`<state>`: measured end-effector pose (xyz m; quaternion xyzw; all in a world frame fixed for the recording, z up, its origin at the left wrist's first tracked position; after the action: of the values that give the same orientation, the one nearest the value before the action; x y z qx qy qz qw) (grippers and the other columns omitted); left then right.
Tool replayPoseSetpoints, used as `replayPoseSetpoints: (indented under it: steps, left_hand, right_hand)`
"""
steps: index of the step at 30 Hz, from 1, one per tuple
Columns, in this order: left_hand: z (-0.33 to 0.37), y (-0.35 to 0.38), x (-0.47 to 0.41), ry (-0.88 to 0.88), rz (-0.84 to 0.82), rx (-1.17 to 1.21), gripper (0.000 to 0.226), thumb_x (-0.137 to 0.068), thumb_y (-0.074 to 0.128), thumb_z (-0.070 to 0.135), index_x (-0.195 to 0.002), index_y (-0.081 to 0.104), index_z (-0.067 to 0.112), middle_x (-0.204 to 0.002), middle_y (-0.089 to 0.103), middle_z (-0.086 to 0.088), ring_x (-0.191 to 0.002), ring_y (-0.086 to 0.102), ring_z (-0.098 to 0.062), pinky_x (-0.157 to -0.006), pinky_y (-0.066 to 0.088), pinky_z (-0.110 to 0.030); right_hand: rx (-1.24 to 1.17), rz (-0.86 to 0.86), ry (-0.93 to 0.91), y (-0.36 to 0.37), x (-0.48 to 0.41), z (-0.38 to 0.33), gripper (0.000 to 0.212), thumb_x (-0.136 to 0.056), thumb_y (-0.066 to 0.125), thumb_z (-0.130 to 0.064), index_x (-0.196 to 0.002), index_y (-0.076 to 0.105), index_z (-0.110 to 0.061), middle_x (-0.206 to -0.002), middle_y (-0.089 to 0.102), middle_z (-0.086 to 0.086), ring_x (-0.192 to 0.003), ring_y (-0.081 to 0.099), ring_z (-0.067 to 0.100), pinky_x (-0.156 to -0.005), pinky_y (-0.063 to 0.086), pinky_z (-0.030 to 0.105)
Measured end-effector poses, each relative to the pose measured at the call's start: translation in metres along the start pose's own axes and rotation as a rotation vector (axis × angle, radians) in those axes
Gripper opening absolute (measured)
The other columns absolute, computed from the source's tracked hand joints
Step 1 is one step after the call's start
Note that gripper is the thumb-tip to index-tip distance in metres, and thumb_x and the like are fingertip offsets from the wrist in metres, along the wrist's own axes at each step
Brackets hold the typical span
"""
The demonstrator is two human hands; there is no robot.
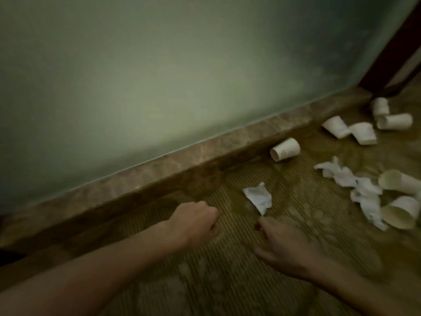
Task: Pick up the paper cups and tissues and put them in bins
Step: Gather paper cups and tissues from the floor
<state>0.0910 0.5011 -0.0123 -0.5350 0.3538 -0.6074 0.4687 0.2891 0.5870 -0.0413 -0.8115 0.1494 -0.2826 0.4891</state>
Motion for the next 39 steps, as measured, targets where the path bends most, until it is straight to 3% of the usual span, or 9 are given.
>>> replayPoseSetpoints:
  steps: [3, 15, 20, 24, 29, 31, 33, 36, 39]
  left_hand:
    - [0.028, 0.028, -0.056, -0.016, -0.002, 0.0, 0.022, -0.095, 0.044, 0.038, -0.097, 0.057, 0.021, -0.103, 0.066, -0.007, -0.097, 0.064, -0.03, -0.067, 0.044, -0.034]
    - [0.034, 0.083, -0.153, -0.224, 0.047, 0.215, 0.017, -0.094, 0.055, 0.035, -0.098, 0.063, 0.021, -0.098, 0.063, 0.001, -0.091, 0.061, -0.018, -0.07, 0.049, -0.034]
    - [0.02, 0.096, -0.164, -0.418, 0.18, 0.55, 0.005, -0.093, 0.06, 0.032, -0.088, 0.06, 0.03, -0.078, 0.058, 0.015, -0.073, 0.056, -0.005, -0.058, 0.037, -0.022]
    - [0.019, 0.101, -0.164, -0.51, 0.268, 0.907, 0.009, -0.093, 0.059, 0.041, -0.098, 0.061, 0.034, -0.088, 0.061, 0.018, -0.081, 0.058, 0.0, -0.066, 0.045, -0.022]
    - [0.032, 0.09, -0.174, -0.393, 0.34, 1.194, 0.033, -0.093, 0.055, 0.051, -0.122, 0.059, 0.035, -0.107, 0.063, 0.015, -0.098, 0.061, -0.002, -0.081, 0.051, -0.023]
    - [0.048, 0.082, -0.182, -0.302, 0.286, 1.329, 0.031, -0.093, 0.055, 0.053, -0.118, 0.063, 0.036, -0.106, 0.066, 0.017, -0.099, 0.062, 0.004, -0.082, 0.052, -0.015]
    - [0.071, 0.075, -0.191, -0.212, 0.197, 1.486, 0.03, -0.093, 0.055, 0.053, -0.102, 0.072, 0.03, -0.095, 0.07, 0.017, -0.096, 0.066, 0.001, -0.083, 0.056, -0.024]
    - [0.115, 0.063, -0.202, -0.08, 0.011, 1.648, 0.044, -0.089, 0.057, 0.055, -0.077, 0.076, 0.018, -0.075, 0.073, 0.004, -0.074, 0.071, -0.011, -0.059, 0.056, -0.027]
    - [0.158, 0.051, -0.203, -0.009, -0.08, 1.756, 0.034, -0.086, 0.062, 0.053, -0.071, 0.078, 0.026, -0.066, 0.072, 0.001, -0.061, 0.069, -0.01, -0.047, 0.048, -0.022]
  right_hand:
    - [-0.014, 0.04, 0.092, 0.019, -0.016, 0.06, 0.049, -0.088, 0.053, -0.056, -0.126, 0.044, -0.028, -0.114, 0.049, -0.005, -0.103, 0.052, 0.013, -0.083, 0.042, 0.027]
    - [-0.217, 0.177, 0.191, 0.065, -0.106, 0.122, 0.07, -0.087, 0.058, -0.053, -0.146, 0.026, -0.033, -0.12, 0.043, 0.005, -0.106, 0.052, 0.028, -0.072, 0.035, 0.033]
    - [-0.281, 0.283, 0.218, 0.071, -0.115, 0.129, 0.03, -0.093, 0.058, -0.029, -0.121, 0.06, -0.018, -0.111, 0.052, 0.004, -0.098, 0.057, 0.024, -0.074, 0.039, 0.031]
    - [-0.386, 0.318, 0.236, 0.062, -0.114, 0.134, 0.011, -0.092, 0.062, -0.019, -0.099, 0.069, -0.015, -0.089, 0.059, -0.002, -0.078, 0.054, 0.014, -0.069, 0.038, 0.03]
    - [-0.722, 0.302, 0.304, 0.049, -0.093, 0.125, 0.006, -0.086, 0.072, -0.026, -0.08, 0.071, -0.027, -0.066, 0.066, -0.005, -0.06, 0.058, 0.009, -0.056, 0.044, 0.03]
    - [-0.852, 0.32, 0.344, 0.04, -0.078, 0.121, 0.009, -0.085, 0.073, -0.028, -0.077, 0.071, -0.028, -0.069, 0.07, -0.003, -0.061, 0.062, 0.01, -0.059, 0.049, 0.032]
    - [-0.94, 0.391, 0.38, 0.029, -0.061, 0.119, 0.009, -0.084, 0.074, -0.025, -0.078, 0.069, -0.03, -0.07, 0.07, -0.005, -0.061, 0.063, 0.008, -0.054, 0.049, 0.027]
    - [-1.073, 0.608, 0.475, 0.009, -0.031, 0.12, 0.017, -0.083, 0.076, -0.014, -0.085, 0.061, -0.021, -0.069, 0.069, -0.001, -0.061, 0.065, 0.011, -0.054, 0.049, 0.021]
    - [-1.029, 0.816, 0.567, -0.015, -0.002, 0.116, 0.021, -0.082, 0.071, 0.003, -0.075, 0.06, -0.012, -0.061, 0.065, -0.004, -0.059, 0.064, 0.009, -0.055, 0.053, 0.024]
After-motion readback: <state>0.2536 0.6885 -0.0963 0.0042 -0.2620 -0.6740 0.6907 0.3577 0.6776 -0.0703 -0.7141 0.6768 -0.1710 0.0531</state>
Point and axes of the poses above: each hand's wrist, its own x-axis away from the middle knuckle, its own y-axis out of the palm, z = x × y, the point moved 2 cm from there along -x, towards the middle knuckle
